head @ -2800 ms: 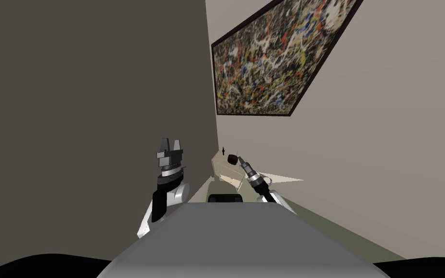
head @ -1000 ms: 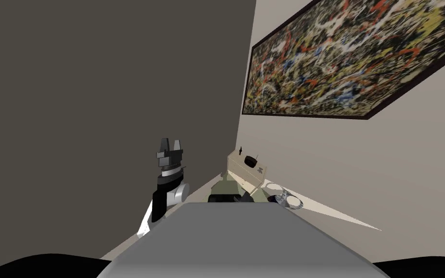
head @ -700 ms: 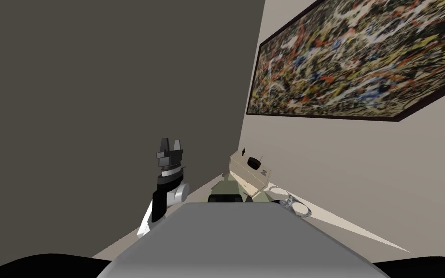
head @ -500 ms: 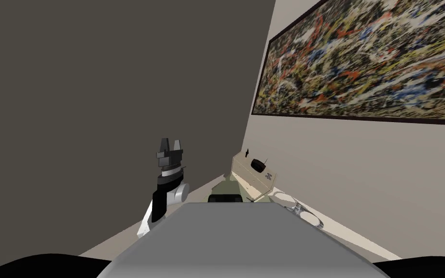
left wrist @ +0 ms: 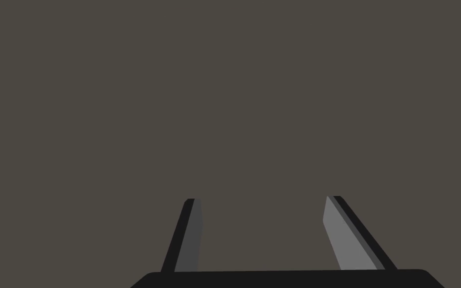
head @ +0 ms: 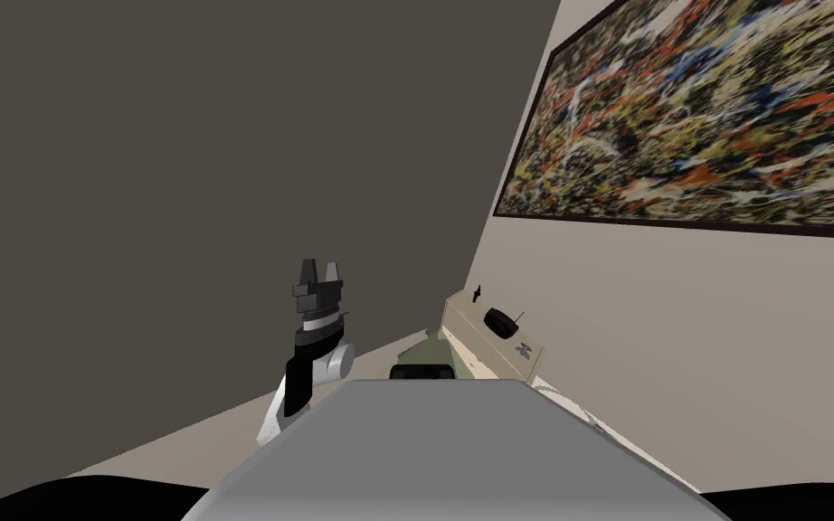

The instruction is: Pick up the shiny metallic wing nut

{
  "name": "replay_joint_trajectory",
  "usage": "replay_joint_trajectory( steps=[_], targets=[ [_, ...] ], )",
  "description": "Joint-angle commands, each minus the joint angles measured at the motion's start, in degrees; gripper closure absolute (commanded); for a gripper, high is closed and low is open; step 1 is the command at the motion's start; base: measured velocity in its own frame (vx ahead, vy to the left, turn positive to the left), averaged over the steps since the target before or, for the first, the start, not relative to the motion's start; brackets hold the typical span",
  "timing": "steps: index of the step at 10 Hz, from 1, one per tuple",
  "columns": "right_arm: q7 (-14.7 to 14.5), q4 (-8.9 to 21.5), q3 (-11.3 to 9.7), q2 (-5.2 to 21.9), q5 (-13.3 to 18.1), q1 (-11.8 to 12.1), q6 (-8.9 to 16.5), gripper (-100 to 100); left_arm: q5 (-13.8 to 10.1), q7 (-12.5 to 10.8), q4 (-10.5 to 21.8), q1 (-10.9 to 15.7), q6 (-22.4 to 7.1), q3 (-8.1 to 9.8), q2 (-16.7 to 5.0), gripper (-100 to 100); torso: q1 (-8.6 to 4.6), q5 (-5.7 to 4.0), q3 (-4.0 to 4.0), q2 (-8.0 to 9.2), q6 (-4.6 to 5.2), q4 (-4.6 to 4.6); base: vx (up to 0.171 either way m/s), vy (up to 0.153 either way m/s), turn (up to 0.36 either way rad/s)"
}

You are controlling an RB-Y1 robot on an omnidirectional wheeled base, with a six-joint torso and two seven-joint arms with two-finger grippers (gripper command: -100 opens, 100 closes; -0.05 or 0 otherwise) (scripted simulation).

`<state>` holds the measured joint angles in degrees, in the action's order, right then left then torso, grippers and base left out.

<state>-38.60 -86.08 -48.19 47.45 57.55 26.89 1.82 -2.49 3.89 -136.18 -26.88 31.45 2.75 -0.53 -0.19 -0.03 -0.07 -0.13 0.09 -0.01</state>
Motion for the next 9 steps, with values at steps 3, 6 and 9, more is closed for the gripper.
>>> replay_joint_trajectory(
  steps=[3, 6, 9],
  targets=[
    [-4.3, 5.6, -3.7, 4.9, 5.9, -0.7, 4.2, -100, 0.0, 0.0, 0.0, 0.0, 0.0, -0.01, 0.0, 0, -0.02, 0.01, 0.02, 0.02, -0.07, 0.01, 0.047, -0.028, 0.315],
    [-6.5, 9.0, -5.4, 7.7, 8.7, -1.2, 6.5, -100, 0.0, 0.0, 0.0, 0.0, 0.0, 0.0, 0.0, 0, -0.06, 0.0, 0.0, -0.01, -0.05, 0.01, 0.05, -0.049, 0.223],
    [-8.3, 12.2, -6.7, 10.1, 11.1, -1.6, 8.6, -100, 0.0, 0.0, 0.0, 0.0, 0.0, 0.01, 0.0, 0, -0.16, -0.03, -0.04, -0.07, 0.02, -0.01, 0.054, -0.076, 0.161]
  ],
)
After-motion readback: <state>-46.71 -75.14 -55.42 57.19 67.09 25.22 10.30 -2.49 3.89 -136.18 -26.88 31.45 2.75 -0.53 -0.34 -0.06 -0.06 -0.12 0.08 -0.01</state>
